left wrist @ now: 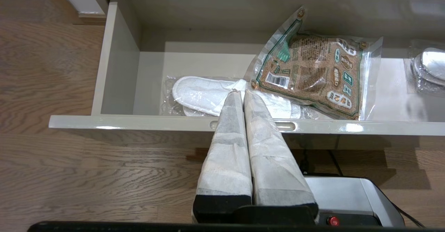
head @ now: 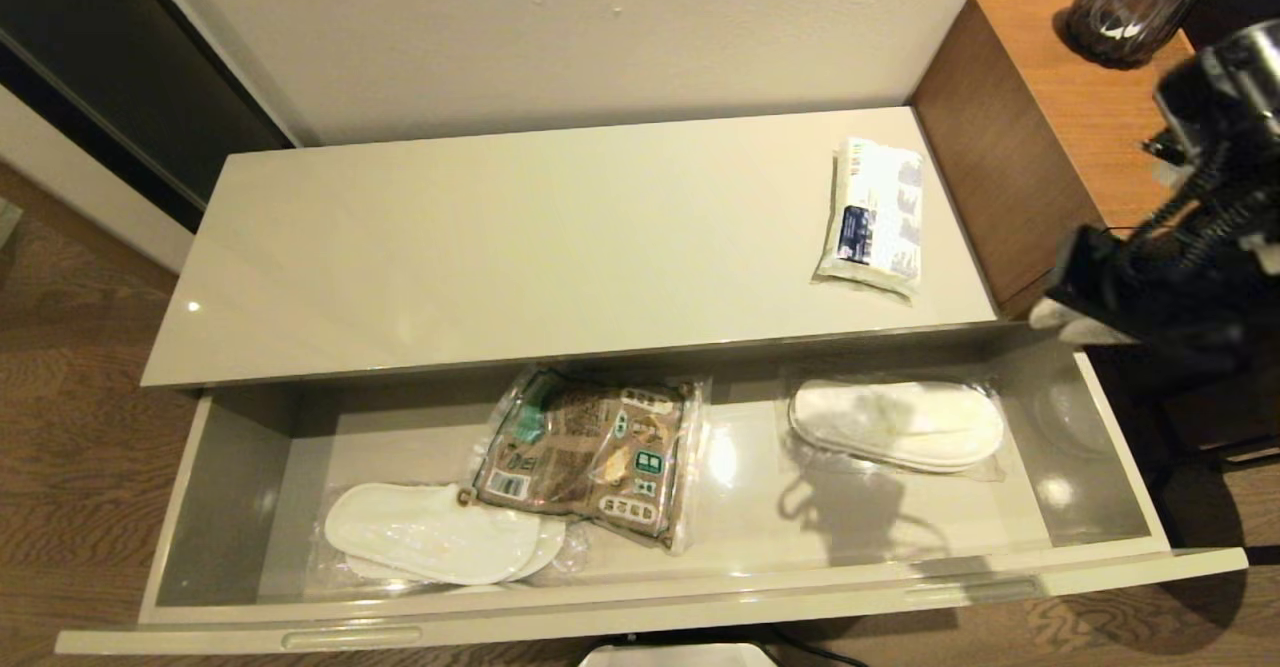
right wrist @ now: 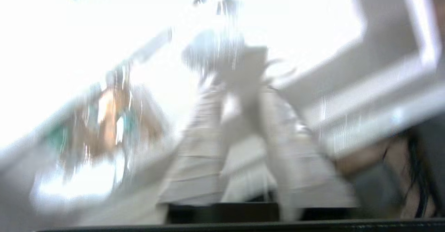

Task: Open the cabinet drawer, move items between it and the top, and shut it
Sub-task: Pick up the tissue on the table

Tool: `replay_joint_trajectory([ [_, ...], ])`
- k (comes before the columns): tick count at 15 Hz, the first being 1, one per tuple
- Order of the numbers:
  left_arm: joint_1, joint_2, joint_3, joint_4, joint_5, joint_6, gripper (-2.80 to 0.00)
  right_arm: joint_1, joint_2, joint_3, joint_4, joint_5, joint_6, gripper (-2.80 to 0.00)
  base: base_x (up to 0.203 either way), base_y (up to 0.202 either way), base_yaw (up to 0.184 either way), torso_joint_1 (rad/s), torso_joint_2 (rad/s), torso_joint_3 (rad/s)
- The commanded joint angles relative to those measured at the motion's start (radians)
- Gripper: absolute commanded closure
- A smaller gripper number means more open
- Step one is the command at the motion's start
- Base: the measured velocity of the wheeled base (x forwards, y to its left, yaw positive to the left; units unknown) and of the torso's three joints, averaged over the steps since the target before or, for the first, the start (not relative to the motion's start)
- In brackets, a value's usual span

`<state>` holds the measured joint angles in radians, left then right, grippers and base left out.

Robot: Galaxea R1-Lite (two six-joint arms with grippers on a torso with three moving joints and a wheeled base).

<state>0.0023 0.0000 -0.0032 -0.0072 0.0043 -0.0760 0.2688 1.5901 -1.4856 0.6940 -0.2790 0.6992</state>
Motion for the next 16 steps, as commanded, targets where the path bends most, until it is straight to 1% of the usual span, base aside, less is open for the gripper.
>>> replay_joint_trajectory([
  [1, 0.001, 0.0, 0.0, 0.0, 0.0, -0.001, 0.0, -0.013, 0.25, -0.202, 0.0, -0.094, -0.027, -2.8, 0.0, 0.0, 0.0, 0.0, 0.0, 0.0],
  [3, 0.001, 0.0, 0.0, 0.0, 0.0, -0.001, 0.0, -0.005, 0.297, -0.264, -0.033, -0.128, -0.098, -2.8, 0.0, 0.0, 0.0, 0.0, 0.0, 0.0],
  [6, 0.001, 0.0, 0.0, 0.0, 0.0, -0.001, 0.0, 0.002, 0.338, -0.314, -0.114, -0.126, -0.137, -2.8, 0.0, 0.0, 0.0, 0.0, 0.0, 0.0],
  [10, 0.0, 0.0, 0.0, 0.0, 0.0, -0.001, 0.0, 0.031, 0.398, -0.444, -0.122, -0.12, -0.141, -2.8, 0.0, 0.0, 0.0, 0.0, 0.0, 0.0],
  [13, 0.001, 0.0, 0.0, 0.0, 0.0, -0.001, 0.0, 0.031, 0.442, -0.449, -0.195, -0.106, -0.142, -2.8, 0.0, 0.0, 0.0, 0.0, 0.0, 0.0],
  [16, 0.001, 0.0, 0.0, 0.0, 0.0, -0.001, 0.0, 0.01, 0.509, -0.452, -0.265, -0.102, -0.142, -2.8, 0.0, 0.0, 0.0, 0.0, 0.0, 0.0],
])
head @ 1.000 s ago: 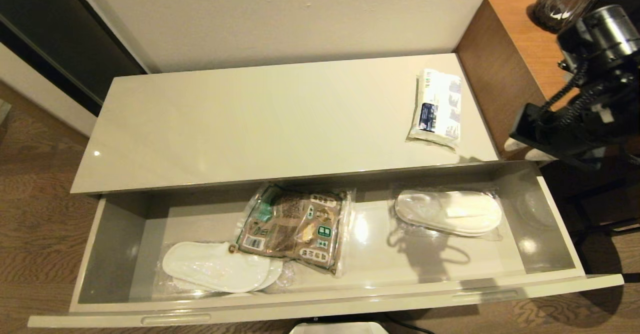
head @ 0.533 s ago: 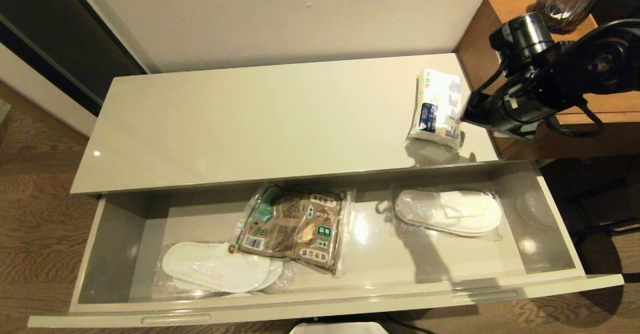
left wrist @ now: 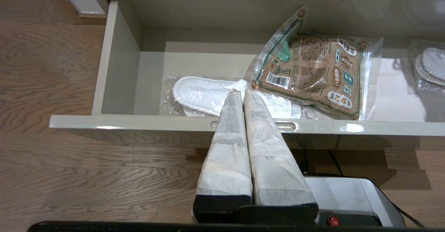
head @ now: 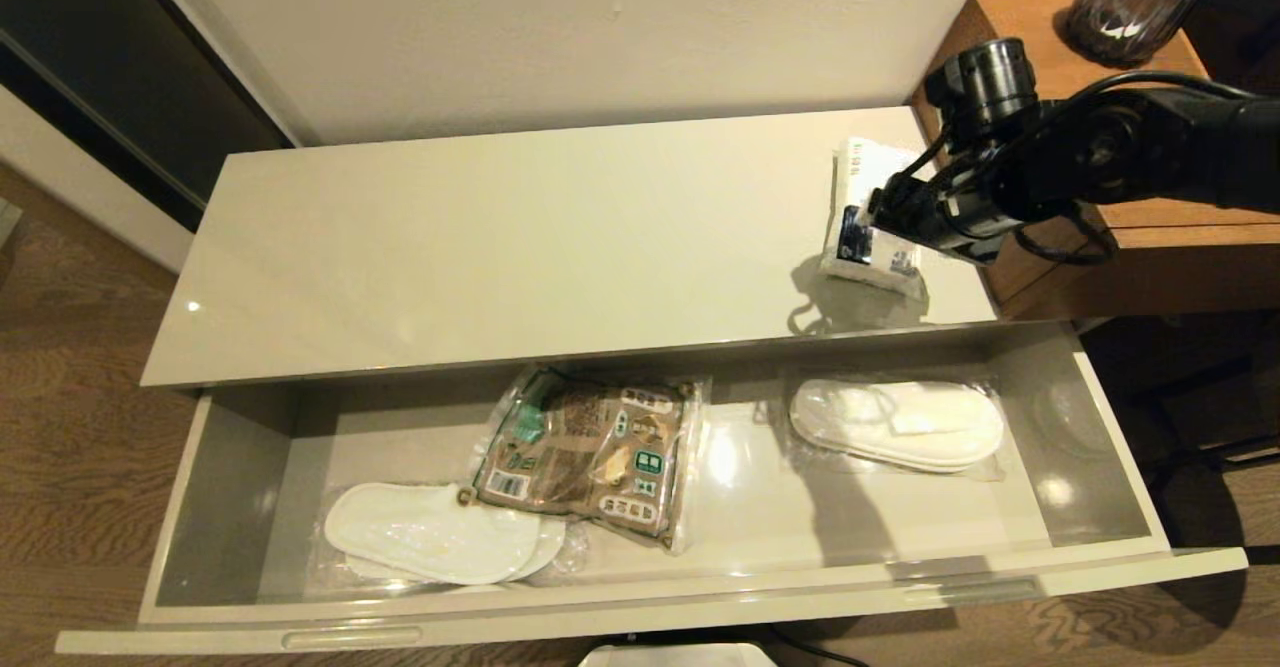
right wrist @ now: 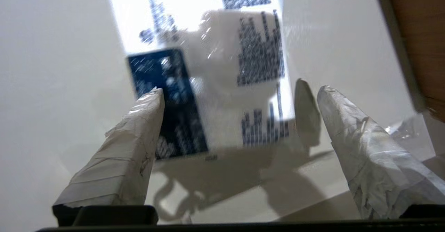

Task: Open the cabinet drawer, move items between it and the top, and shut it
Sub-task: Pick up the tissue on the table

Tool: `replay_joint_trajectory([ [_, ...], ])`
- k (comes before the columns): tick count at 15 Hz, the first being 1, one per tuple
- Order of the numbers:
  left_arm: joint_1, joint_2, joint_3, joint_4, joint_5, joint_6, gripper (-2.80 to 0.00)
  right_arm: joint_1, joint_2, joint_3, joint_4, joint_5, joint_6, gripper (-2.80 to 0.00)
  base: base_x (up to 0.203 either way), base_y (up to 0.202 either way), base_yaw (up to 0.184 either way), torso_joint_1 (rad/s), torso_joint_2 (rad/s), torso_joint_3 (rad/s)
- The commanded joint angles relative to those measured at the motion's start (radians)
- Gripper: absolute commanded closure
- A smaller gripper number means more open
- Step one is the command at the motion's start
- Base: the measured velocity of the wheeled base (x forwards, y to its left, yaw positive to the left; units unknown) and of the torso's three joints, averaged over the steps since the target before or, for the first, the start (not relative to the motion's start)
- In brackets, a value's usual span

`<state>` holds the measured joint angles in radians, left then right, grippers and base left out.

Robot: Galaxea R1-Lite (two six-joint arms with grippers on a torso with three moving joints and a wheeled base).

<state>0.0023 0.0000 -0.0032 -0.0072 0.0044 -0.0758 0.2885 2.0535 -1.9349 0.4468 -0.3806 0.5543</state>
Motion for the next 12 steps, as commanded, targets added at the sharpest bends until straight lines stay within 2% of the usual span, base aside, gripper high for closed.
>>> replay_joint_trajectory([
  [1, 0.001, 0.0, 0.0, 0.0, 0.0, -0.001, 0.0, -0.014, 0.068, -0.002, -0.042, 0.005, 0.003, -2.8, 0.0, 0.0, 0.0, 0.0, 0.0, 0.0],
  [7, 0.001, 0.0, 0.0, 0.0, 0.0, -0.001, 0.0, -0.019, 0.139, -0.001, -0.088, 0.011, 0.004, -2.8, 0.0, 0.0, 0.0, 0.0, 0.0, 0.0],
  [8, 0.001, 0.0, 0.0, 0.0, 0.0, -0.001, 0.0, -0.019, 0.14, -0.001, -0.092, 0.009, 0.006, 0.0, 0.0, 0.0, 0.0, 0.0, 0.0, 0.0],
  [12, 0.001, 0.0, 0.0, 0.0, 0.0, -0.001, 0.0, -0.019, 0.139, 0.002, -0.081, 0.023, 0.007, 0.0, 0.0, 0.0, 0.0, 0.0, 0.0, 0.0],
])
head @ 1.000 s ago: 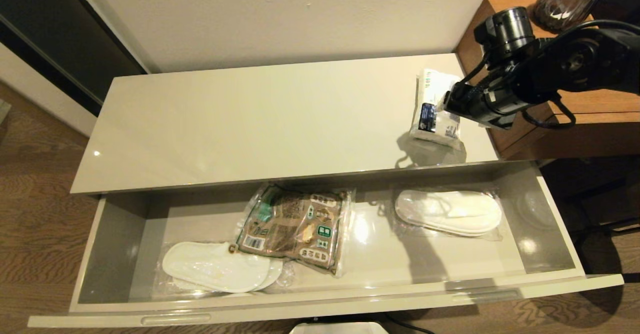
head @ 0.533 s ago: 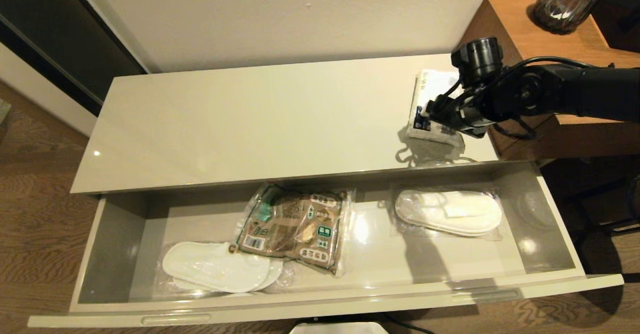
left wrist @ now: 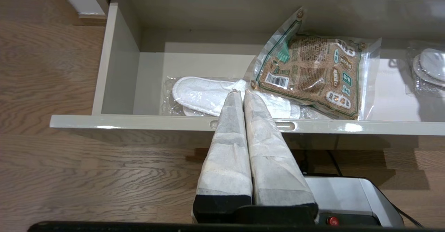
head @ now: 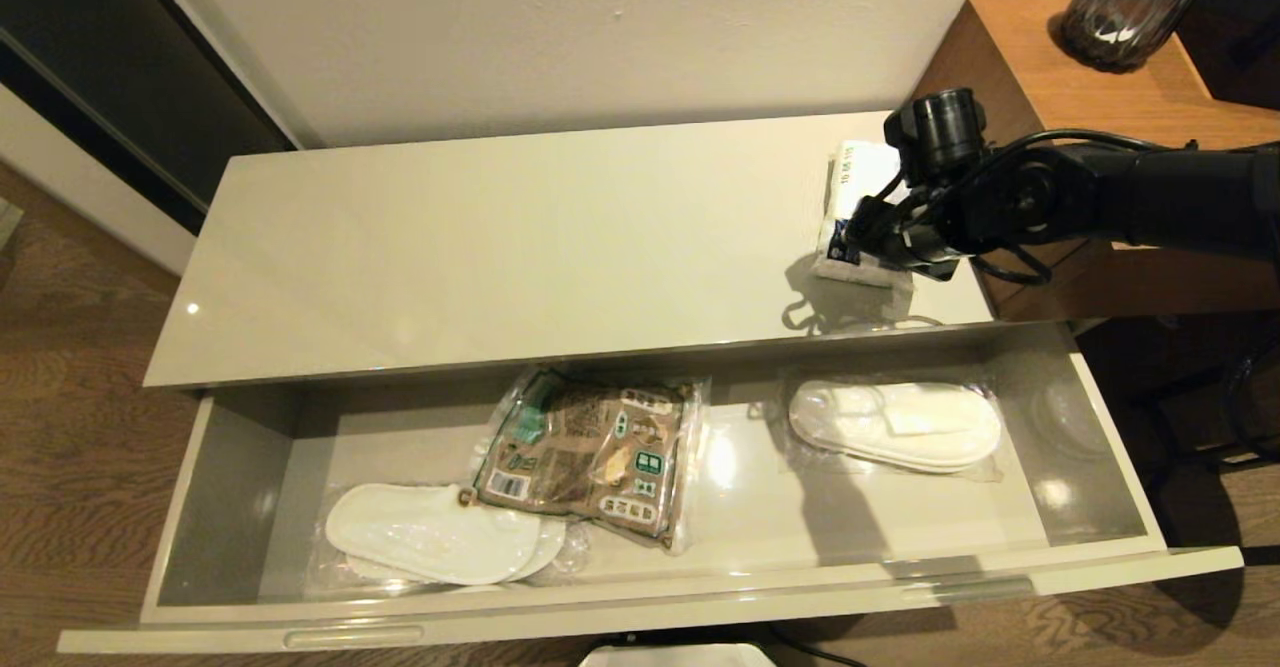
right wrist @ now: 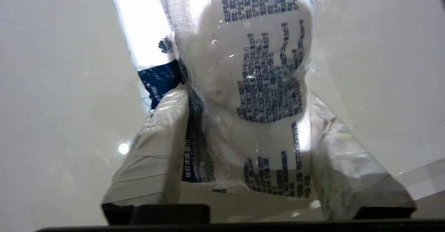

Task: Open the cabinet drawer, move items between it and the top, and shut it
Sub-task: Pick up the tissue on the table, then put the tissue in the drawer

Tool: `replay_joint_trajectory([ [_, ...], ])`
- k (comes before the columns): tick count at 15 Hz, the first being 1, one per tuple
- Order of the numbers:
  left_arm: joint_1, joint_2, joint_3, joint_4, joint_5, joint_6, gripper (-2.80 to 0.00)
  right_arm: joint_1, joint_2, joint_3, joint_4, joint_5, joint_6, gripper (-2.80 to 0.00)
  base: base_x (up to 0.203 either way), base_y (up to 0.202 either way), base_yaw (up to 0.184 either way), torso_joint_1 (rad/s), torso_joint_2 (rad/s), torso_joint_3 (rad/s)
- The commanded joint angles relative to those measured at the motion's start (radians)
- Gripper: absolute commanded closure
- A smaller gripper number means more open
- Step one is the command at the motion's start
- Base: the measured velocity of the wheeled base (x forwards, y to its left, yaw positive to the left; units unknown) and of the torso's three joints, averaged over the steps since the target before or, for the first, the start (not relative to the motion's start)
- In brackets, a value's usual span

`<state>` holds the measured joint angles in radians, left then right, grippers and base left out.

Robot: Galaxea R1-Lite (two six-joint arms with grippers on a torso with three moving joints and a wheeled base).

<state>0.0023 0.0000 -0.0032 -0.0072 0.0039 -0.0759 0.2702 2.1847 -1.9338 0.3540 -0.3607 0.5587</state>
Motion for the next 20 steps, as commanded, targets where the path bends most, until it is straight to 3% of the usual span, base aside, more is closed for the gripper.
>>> replay_joint_trajectory([
  [1, 0.001, 0.0, 0.0, 0.0, 0.001, -0.001, 0.0, 0.001, 0.003, 0.005, 0.014, 0.012, 0.007, 0.0, 0.0, 0.0, 0.0, 0.0, 0.0, 0.0],
  [4, 0.001, 0.0, 0.0, 0.0, 0.001, -0.001, 0.0, 0.001, -0.032, 0.023, 0.064, 0.036, 0.053, 0.0, 0.0, 0.0, 0.0, 0.0, 0.0, 0.0],
  [7, 0.001, 0.0, 0.0, 0.0, 0.001, -0.001, 0.0, 0.004, -0.152, 0.093, 0.143, 0.157, 0.13, 0.0, 0.0, 0.0, 0.0, 0.0, 0.0, 0.0],
  [13, 0.0, 0.0, 0.0, 0.0, 0.001, -0.001, 0.0, 0.038, -0.47, 0.471, 0.164, 0.231, 0.154, 0.0, 0.0, 0.0, 0.0, 0.0, 0.0, 0.0],
  [20, 0.001, 0.0, 0.0, 0.0, 0.001, -0.001, 0.0, 0.067, -0.624, 0.785, 0.164, 0.274, 0.158, 0.0, 0.0, 0.0, 0.0, 0.0, 0.0, 0.0],
])
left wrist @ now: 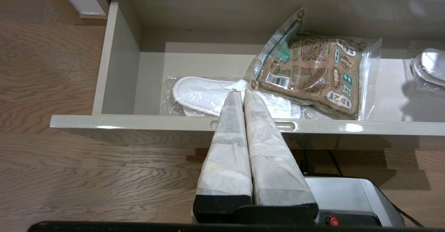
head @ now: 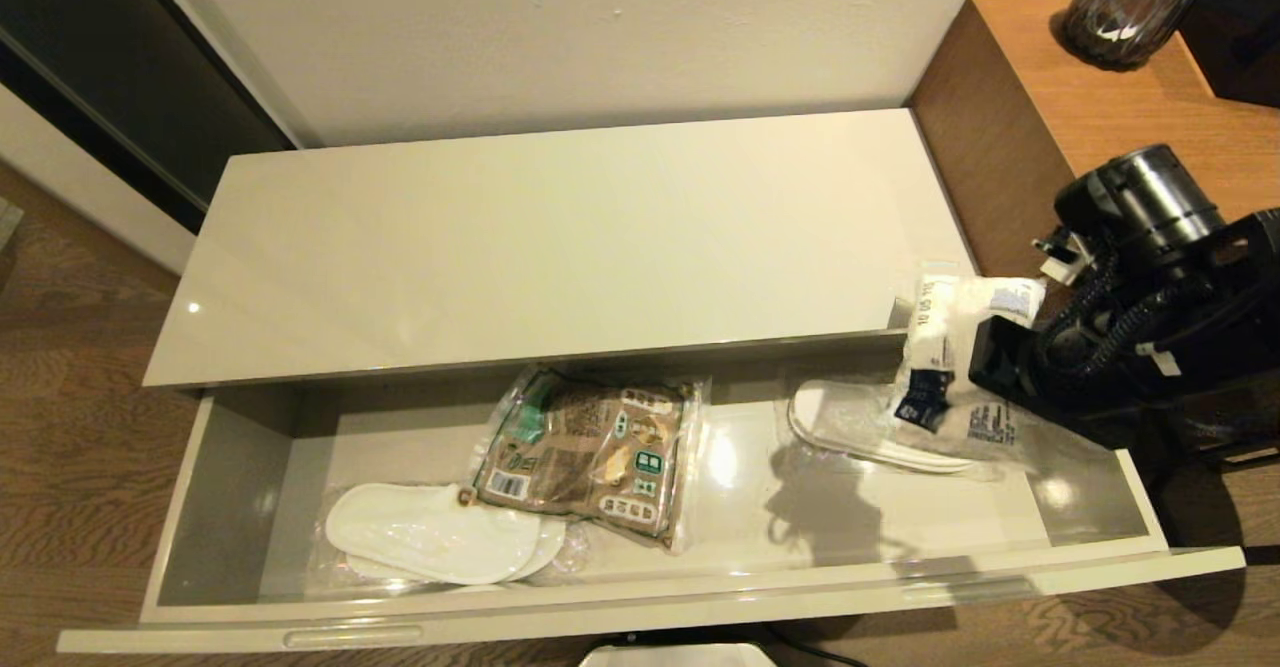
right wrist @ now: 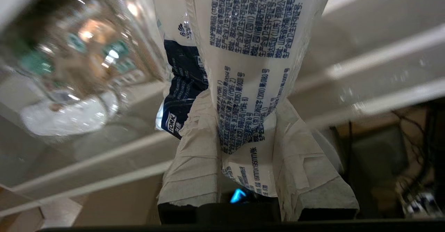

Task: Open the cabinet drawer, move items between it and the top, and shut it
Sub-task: Put the tissue in the drawer

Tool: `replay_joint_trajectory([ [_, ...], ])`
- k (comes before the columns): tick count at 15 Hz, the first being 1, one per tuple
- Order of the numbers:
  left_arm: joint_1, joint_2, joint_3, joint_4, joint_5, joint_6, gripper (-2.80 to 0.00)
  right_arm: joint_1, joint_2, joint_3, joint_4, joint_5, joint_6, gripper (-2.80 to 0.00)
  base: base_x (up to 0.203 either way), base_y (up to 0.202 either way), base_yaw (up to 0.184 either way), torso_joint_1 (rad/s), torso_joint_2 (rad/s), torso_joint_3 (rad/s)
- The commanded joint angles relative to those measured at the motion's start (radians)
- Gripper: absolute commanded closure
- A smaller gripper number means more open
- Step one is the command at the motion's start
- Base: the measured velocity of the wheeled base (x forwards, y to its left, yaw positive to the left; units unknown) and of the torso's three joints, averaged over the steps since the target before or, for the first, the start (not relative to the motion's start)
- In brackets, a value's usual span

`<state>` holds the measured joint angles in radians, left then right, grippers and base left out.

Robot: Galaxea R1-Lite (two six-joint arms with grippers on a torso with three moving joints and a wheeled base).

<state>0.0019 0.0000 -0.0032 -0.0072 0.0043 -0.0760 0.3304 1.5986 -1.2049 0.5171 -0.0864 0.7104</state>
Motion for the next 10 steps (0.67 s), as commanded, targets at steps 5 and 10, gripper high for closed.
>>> replay_joint_trajectory([
  [5, 0.001, 0.0, 0.0, 0.0, 0.0, -0.001, 0.0, 0.013, 0.173, 0.091, -0.112, -0.005, 0.125, 0.0, 0.0, 0.0, 0.0, 0.0, 0.0, 0.0],
  [10, 0.0, 0.0, 0.0, 0.0, 0.0, -0.001, 0.0, 0.011, 0.374, 0.098, -0.292, -0.034, 0.221, 0.0, 0.0, 0.0, 0.0, 0.0, 0.0, 0.0],
])
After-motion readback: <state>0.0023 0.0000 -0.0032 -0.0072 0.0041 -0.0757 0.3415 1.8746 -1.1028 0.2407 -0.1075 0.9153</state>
